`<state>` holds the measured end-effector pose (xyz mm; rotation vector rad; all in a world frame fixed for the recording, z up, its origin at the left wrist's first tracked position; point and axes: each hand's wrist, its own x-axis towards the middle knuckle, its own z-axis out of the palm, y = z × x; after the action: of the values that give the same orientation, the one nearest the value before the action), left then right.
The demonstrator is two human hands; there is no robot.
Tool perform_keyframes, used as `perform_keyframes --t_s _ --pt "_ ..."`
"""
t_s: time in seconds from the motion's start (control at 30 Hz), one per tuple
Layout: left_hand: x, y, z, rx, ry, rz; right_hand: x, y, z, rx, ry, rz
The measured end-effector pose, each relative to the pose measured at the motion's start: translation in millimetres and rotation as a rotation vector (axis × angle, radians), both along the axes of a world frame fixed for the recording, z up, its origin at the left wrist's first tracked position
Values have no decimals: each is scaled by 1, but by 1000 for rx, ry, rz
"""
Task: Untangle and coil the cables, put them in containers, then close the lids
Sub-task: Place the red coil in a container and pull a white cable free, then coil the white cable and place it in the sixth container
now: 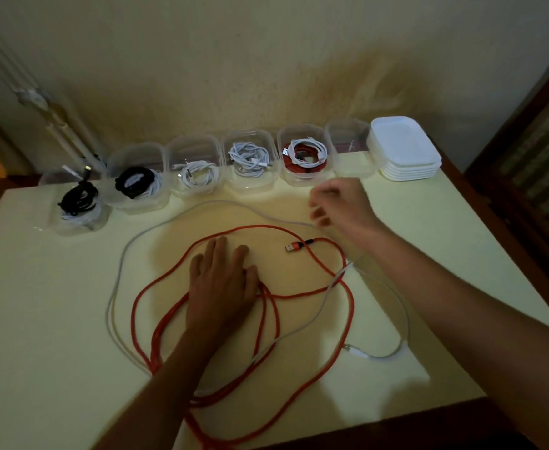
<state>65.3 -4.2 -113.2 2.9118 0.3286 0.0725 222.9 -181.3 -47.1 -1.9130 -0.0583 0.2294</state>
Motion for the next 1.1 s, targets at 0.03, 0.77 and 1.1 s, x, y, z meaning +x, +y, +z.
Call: perform_keyframes --t_s 0.03,0.77,1.1 --pt "-1 0 1 -17 -13 2 -16 -5 -4 -47 -59 97" --pt "-157 32 57 -190 -503 -263 -202 -25 46 -125 -715 371" --pt "-178 51 103 -1092 -326 558 -288 -47 71 -258 -540 559"
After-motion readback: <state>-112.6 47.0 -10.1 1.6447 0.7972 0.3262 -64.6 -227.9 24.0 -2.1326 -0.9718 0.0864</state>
